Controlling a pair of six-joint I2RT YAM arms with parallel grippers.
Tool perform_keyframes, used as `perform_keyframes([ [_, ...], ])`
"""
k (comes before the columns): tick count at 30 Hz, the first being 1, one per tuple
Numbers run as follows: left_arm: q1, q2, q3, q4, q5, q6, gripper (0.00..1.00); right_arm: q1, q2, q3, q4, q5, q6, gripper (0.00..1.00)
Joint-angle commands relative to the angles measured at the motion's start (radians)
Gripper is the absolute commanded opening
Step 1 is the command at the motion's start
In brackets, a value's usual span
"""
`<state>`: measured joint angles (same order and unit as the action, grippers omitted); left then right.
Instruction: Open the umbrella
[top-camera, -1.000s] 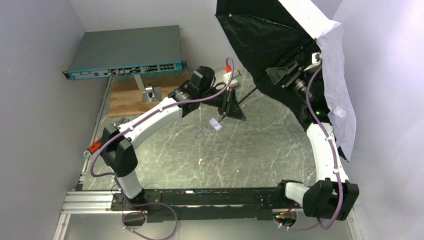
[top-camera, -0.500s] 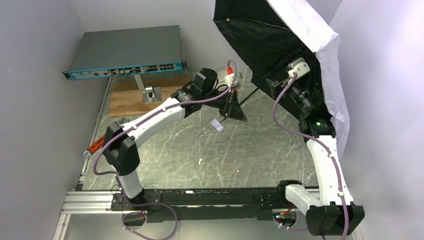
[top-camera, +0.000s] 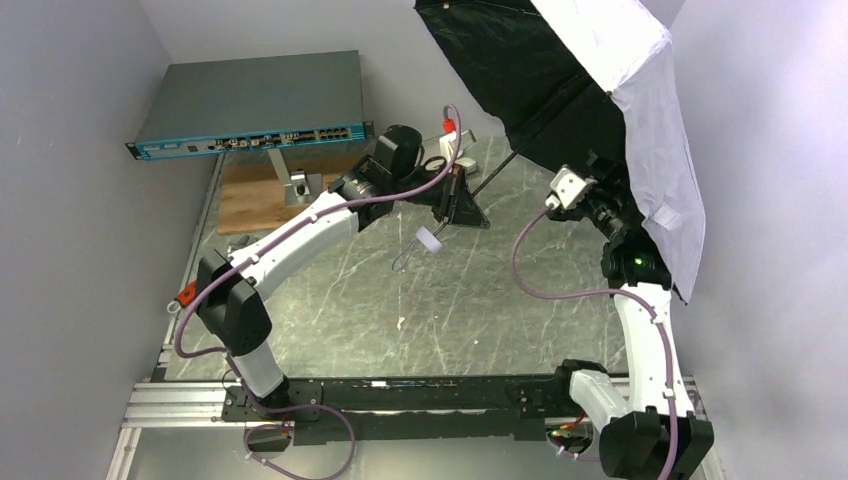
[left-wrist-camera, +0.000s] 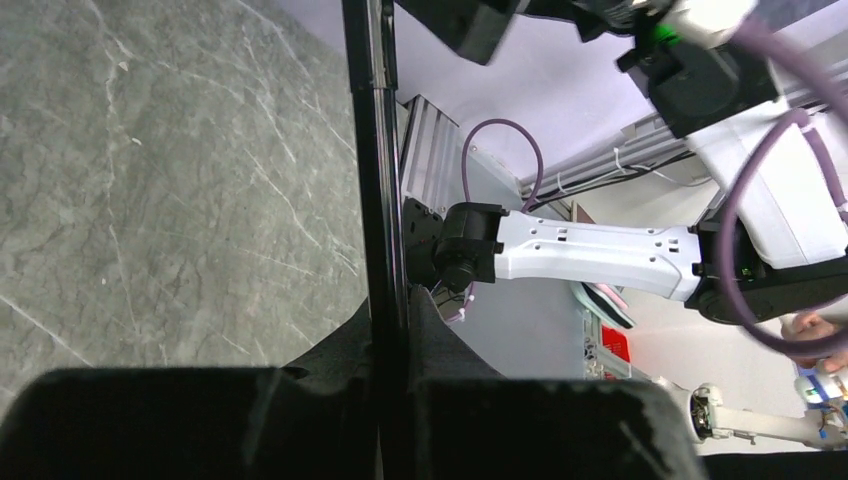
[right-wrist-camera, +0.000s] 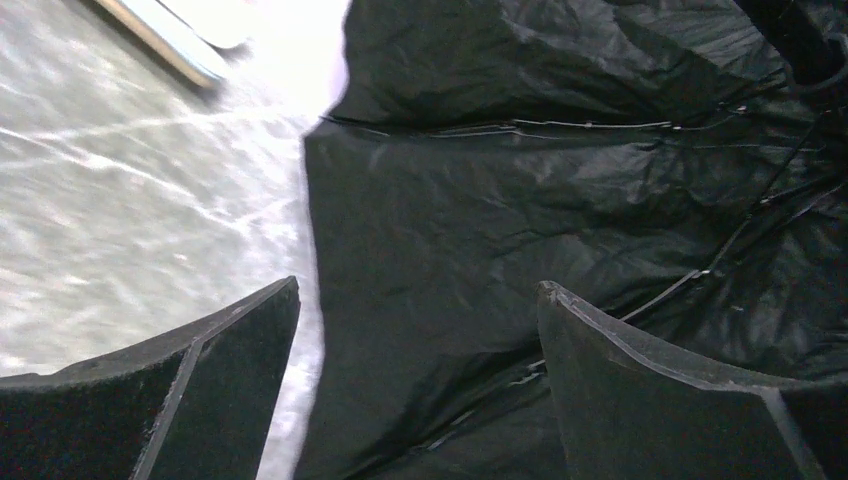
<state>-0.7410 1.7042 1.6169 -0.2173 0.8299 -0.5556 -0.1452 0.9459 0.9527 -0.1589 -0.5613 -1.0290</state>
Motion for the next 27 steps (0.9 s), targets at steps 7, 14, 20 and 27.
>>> perform_keyframes([
  [7,-0.015,-0.042,0.124,0.059,0.006,0.048,0.00,0.067,0.024,-0.103,0.563,0.101,-0.270,0.85],
  [14,-0.015,-0.037,0.145,0.017,-0.026,0.057,0.00,0.182,0.050,-0.134,0.698,0.123,-0.377,0.82],
  [20,-0.020,-0.046,0.138,-0.003,-0.047,0.073,0.00,0.235,0.145,-0.156,0.959,0.189,-0.489,0.72],
  [27,-0.024,-0.047,0.143,-0.019,-0.054,0.090,0.00,0.243,0.256,-0.074,1.079,0.245,-0.508,0.62],
])
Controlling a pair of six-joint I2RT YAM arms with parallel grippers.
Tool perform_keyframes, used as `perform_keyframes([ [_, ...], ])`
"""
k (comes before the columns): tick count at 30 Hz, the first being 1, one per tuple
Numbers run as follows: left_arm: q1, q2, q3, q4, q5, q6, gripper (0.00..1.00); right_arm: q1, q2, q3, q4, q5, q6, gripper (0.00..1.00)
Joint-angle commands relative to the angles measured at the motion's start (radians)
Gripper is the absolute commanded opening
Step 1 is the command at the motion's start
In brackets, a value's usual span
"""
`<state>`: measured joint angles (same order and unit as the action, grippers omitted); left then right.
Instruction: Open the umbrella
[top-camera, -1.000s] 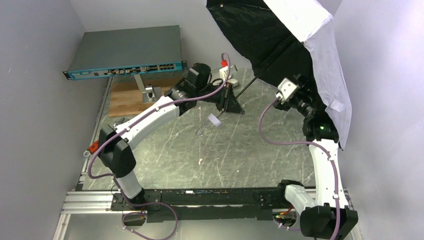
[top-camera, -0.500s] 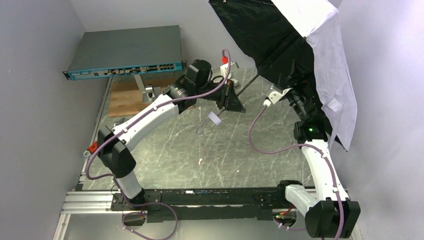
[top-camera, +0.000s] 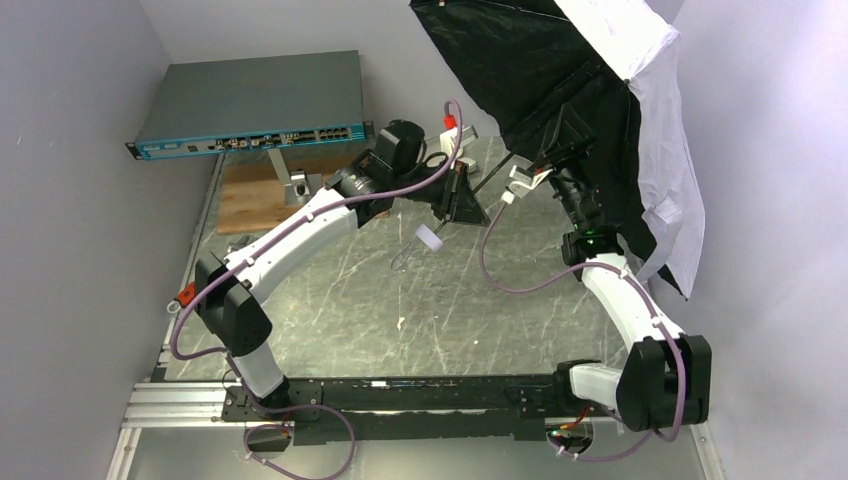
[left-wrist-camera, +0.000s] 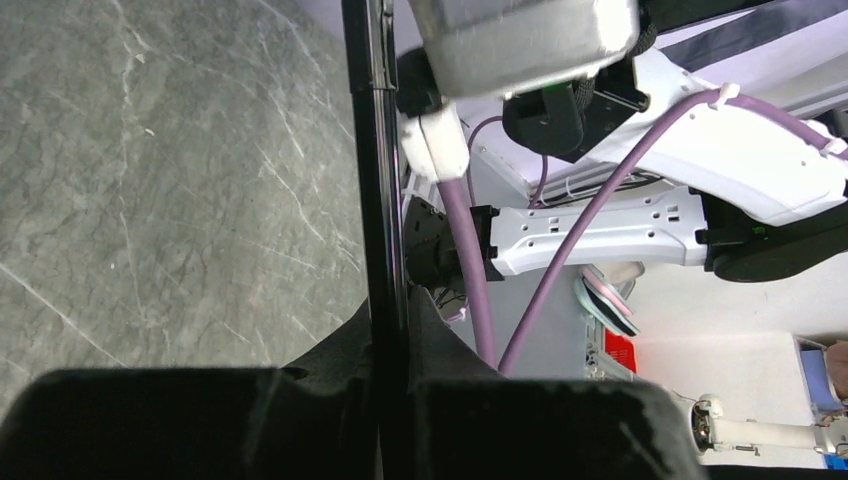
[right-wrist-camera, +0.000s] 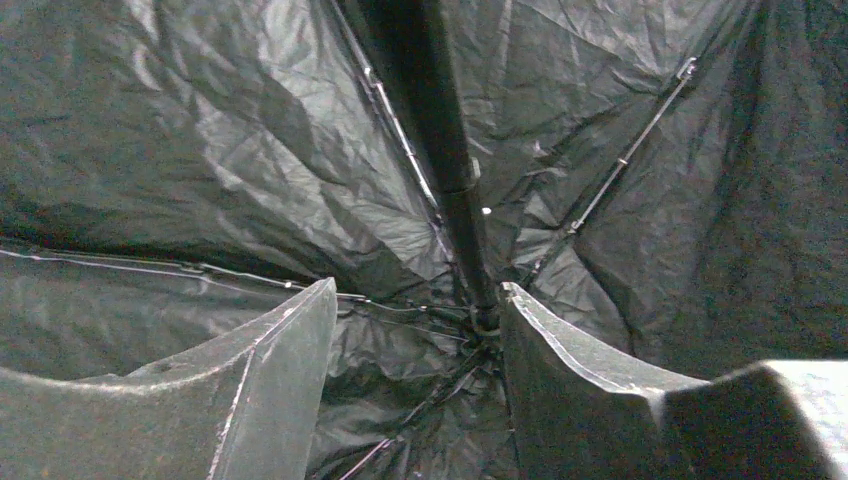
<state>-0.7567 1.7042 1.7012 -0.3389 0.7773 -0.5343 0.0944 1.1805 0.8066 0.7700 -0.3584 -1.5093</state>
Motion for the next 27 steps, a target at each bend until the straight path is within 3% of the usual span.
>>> perform_keyframes([
  [1,-0.007,-0.049,0.058,0.097,0.001,0.074,0.00,0.003,0.028,0.077,0.154,0.040,-0.026,0.60],
  [6,-0.008,-0.053,0.075,0.033,0.004,0.119,0.00,-0.015,0.068,0.101,0.167,0.030,-0.018,0.55],
  [14,0.001,-0.100,0.042,-0.012,0.004,0.160,0.00,-0.116,0.116,0.123,0.173,-0.007,-0.001,0.31],
  [23,0.006,-0.133,0.024,-0.052,0.029,0.193,0.00,-0.175,0.138,0.133,0.165,-0.007,0.002,0.27],
  [27,0.007,-0.140,0.017,-0.049,0.024,0.192,0.00,-0.182,0.092,0.094,0.179,-0.085,0.056,0.32],
])
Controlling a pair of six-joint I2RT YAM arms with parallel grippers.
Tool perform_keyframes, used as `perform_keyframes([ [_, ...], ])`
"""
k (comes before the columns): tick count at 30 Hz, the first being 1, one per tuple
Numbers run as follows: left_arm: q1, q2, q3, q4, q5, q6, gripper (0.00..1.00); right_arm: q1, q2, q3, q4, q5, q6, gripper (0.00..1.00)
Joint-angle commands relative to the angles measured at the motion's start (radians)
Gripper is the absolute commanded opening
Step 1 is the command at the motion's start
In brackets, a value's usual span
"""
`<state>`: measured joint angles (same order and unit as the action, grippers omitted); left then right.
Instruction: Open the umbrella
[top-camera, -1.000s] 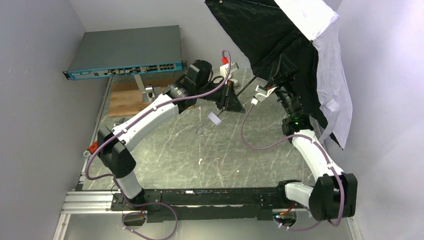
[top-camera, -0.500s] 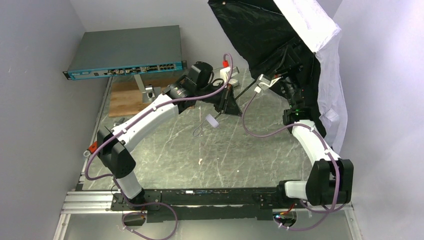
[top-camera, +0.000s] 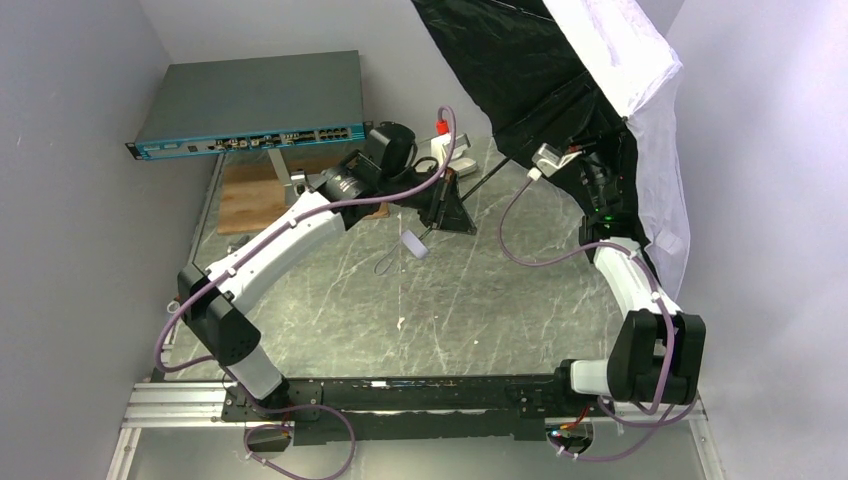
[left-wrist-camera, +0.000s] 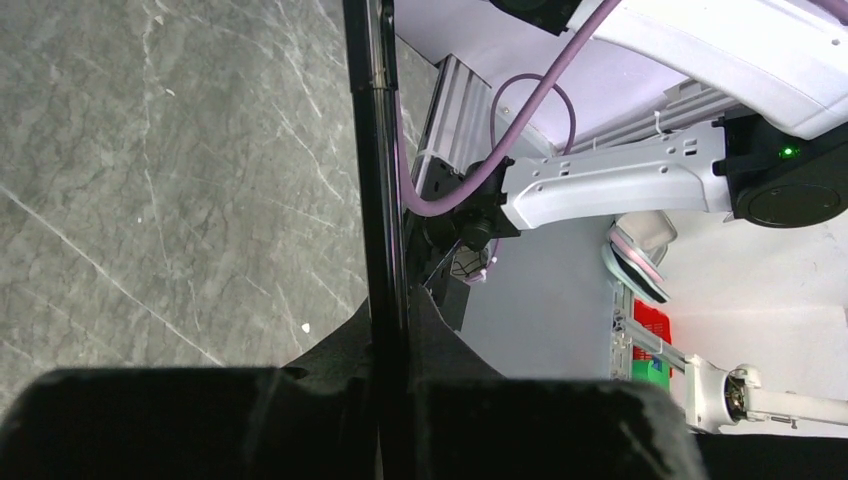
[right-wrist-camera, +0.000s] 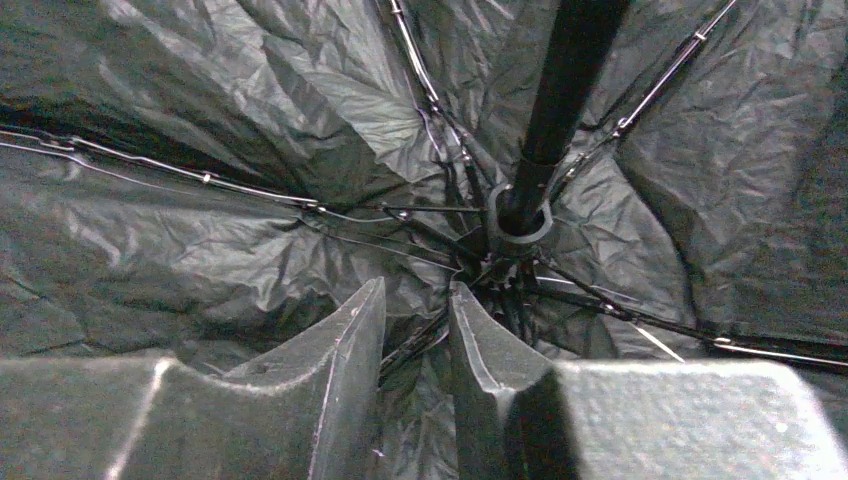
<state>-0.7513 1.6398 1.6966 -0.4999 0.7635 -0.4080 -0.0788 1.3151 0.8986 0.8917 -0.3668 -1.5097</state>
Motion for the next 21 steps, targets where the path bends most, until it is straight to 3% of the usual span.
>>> perform_keyframes([
  [1,0.001,-0.070,0.032,0.108,0.037,0.064,0.00,-0.007,-0.070,-0.018,0.044,-0.109,0.070,0.34],
  [4,0.000,-0.055,0.048,0.101,0.040,0.062,0.00,0.000,-0.130,-0.074,0.010,-0.201,0.088,0.46],
  [7,0.000,-0.055,0.040,0.102,0.038,0.049,0.00,0.012,-0.159,-0.091,0.012,-0.248,0.111,0.51],
  [13,-0.012,-0.038,0.060,0.104,0.037,0.052,0.00,0.039,-0.178,-0.086,-0.013,-0.273,0.079,0.51],
  [21,-0.044,-0.028,0.096,0.065,0.028,0.092,0.00,0.112,-0.111,-0.012,-0.025,-0.168,0.010,0.48],
])
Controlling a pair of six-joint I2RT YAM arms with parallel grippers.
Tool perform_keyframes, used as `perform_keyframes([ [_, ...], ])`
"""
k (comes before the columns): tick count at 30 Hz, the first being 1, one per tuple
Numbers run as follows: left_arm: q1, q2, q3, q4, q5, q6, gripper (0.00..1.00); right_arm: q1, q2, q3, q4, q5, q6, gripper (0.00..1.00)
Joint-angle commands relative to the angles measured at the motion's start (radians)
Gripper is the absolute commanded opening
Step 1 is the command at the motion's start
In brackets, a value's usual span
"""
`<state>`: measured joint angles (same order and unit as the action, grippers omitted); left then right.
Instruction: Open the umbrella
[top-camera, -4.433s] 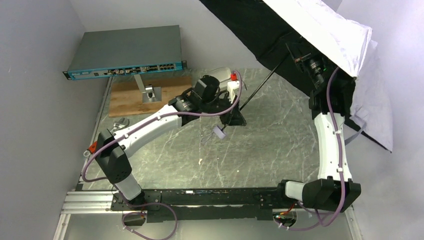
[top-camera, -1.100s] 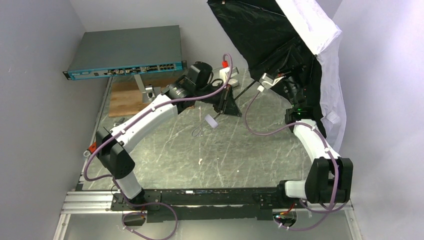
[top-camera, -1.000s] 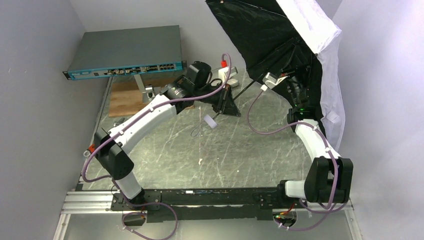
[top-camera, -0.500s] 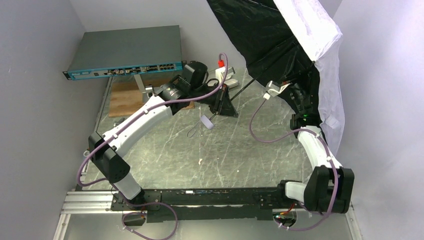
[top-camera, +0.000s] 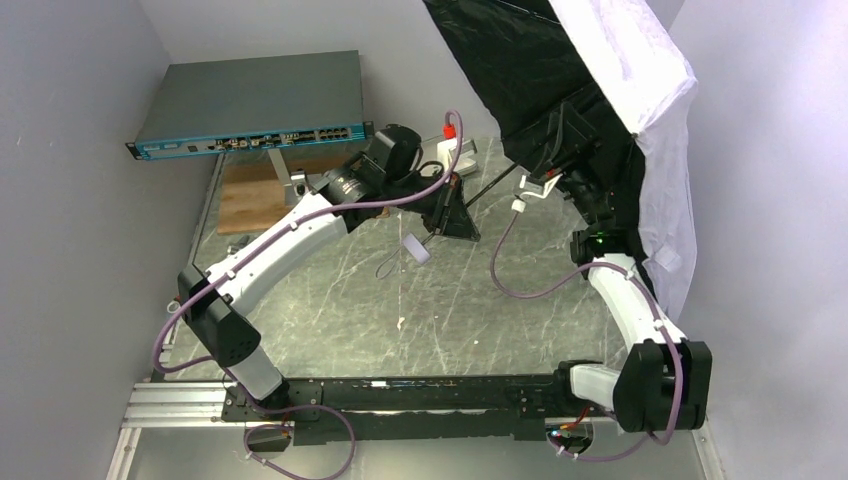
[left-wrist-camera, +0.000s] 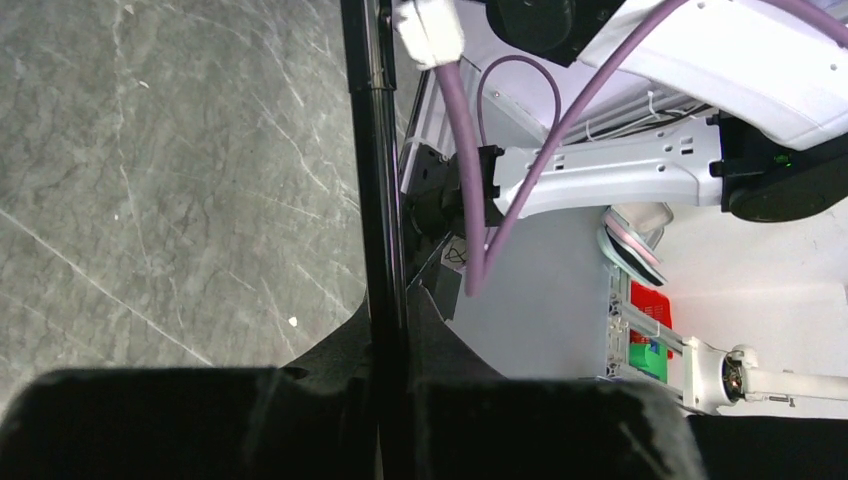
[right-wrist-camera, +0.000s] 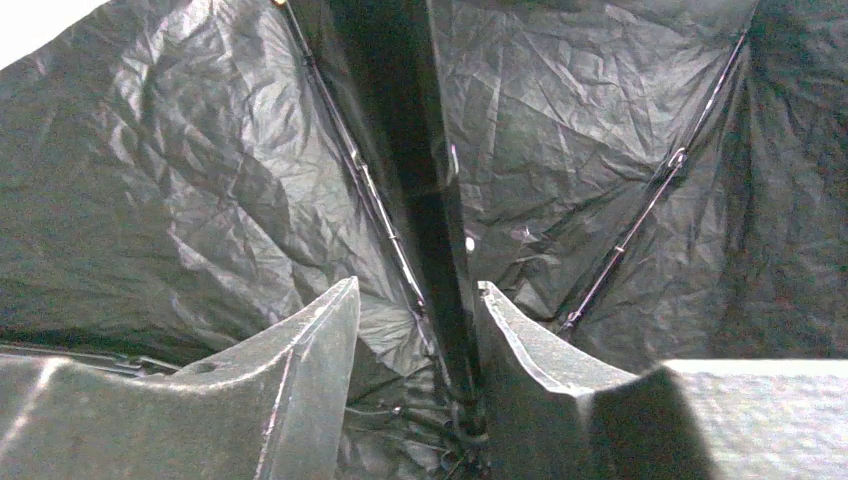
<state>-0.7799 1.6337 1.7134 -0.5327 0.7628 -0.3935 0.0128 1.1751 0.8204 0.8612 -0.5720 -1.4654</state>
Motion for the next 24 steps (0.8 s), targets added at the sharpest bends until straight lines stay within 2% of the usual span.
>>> perform_keyframes([
  [1,-0.016,-0.028,0.075,0.096,0.026,0.080,0.00,0.021,0.043,0.074,0.009,0.050,-0.036,0.46],
  [6,-0.016,-0.060,0.037,0.094,0.006,0.093,0.00,0.008,0.086,0.124,0.021,0.105,-0.029,0.37],
  [14,-0.006,-0.115,-0.026,0.067,-0.014,0.114,0.00,-0.111,0.145,0.181,0.053,0.088,0.007,0.24],
  [18,-0.004,-0.123,-0.043,0.067,-0.015,0.118,0.00,-0.131,0.152,0.179,0.057,0.063,0.022,0.20],
  [21,-0.005,-0.110,-0.029,0.069,-0.006,0.121,0.00,-0.131,0.147,0.162,0.057,0.043,0.021,0.00],
  [22,-0.004,-0.107,-0.025,0.069,-0.003,0.125,0.00,-0.131,0.149,0.157,0.061,0.040,0.021,0.00],
  [23,-0.005,-0.106,-0.023,0.067,0.003,0.136,0.03,-0.132,0.153,0.158,0.067,0.040,0.024,0.00],
  [24,-0.005,-0.107,-0.023,0.057,0.005,0.154,0.12,-0.132,0.158,0.162,0.076,0.046,0.029,0.00],
])
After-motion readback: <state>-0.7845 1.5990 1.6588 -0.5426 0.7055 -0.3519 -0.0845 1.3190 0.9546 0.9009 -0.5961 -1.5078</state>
